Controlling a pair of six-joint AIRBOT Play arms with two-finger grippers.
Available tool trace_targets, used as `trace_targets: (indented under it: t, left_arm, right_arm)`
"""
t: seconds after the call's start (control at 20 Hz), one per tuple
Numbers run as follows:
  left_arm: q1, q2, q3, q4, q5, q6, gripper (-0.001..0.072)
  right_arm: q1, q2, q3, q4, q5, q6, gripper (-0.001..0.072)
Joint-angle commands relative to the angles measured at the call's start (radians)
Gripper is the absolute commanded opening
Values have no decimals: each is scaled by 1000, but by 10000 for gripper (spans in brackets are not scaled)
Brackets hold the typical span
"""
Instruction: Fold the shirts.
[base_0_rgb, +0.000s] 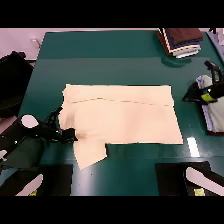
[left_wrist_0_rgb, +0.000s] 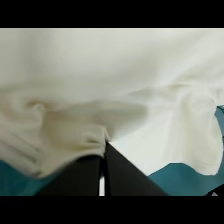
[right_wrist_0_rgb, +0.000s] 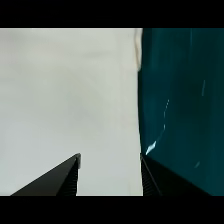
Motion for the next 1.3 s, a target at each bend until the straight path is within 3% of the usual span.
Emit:
trace_targets:
  t: [0.0,0.1,0.45,0.55,0.6,0.65,0.7,0.75,0.85,1.0,1.25]
  left_arm:
    - [-8,1,59,12,-27,20,23]
    - [-8,1,65,12,-24,20,23]
    - [-8,1,65,12,-27,38,24]
    - [-8,1,65,12,-28,38,24]
    - [-8,1,65,12,-32,40,24]
    - [-8,1,65,12,-47,52,23]
    - [-8,1,66,13,-69,64,22]
    - [-8,9,65,21,-89,63,21]
    - [-8,76,65,82,-132,33,21]
    - [-8,206,65,217,-241,-32,22]
    - [-8,316,66,198,-392,-71,23]
  right_arm:
    - [-141,2,-138,-3,122,-19,444]
    - [-238,2,-269,-2,134,-34,547]
    - [-319,2,-497,41,33,-63,500]
    - [-270,2,-518,65,0,-63,430]
    - [-237,2,-518,70,-14,-68,428]
    - [-199,2,-515,83,-29,-71,342]
    - [-163,3,-506,86,-32,-77,171]
    - [-127,3,-491,82,-29,-82,72]
    - [-65,3,-452,70,4,-89,16]
    - [14,56,-419,-1,63,-87,15]
    - [39,278,-418,-125,119,-84,14]
